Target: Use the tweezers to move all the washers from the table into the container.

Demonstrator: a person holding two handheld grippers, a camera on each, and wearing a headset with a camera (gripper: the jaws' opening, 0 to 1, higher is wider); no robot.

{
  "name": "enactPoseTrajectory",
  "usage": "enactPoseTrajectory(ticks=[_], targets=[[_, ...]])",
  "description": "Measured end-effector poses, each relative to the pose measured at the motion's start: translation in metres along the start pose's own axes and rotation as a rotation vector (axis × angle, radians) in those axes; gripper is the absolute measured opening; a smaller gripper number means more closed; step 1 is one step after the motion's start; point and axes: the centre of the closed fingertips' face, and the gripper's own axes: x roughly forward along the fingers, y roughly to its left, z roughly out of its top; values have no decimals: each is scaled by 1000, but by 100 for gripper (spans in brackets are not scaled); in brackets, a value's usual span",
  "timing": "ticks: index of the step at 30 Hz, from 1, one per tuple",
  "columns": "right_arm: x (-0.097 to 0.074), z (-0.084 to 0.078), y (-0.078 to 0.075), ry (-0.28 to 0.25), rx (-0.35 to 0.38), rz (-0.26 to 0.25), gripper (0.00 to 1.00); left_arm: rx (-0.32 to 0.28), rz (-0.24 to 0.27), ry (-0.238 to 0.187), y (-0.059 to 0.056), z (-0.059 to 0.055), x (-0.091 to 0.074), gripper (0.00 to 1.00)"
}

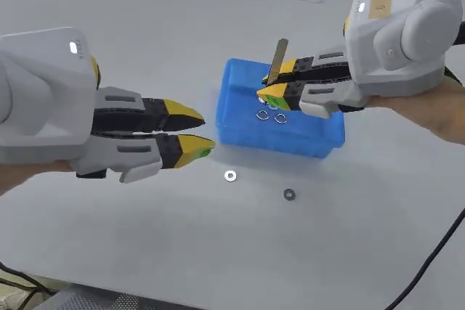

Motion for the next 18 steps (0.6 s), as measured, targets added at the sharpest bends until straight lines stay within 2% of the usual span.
enactPoseTrajectory(ticks=[8, 12, 18], targets=[[11, -23, -1, 26, 26, 10, 10, -24, 12, 7, 1, -4, 3, 21], [14, -29, -1, 32, 28, 9, 10, -23, 5, 15, -1, -6, 5, 21], [15, -31, -5, 28, 39, 1, 10, -28, 8, 9, 3, -3, 6, 21]])
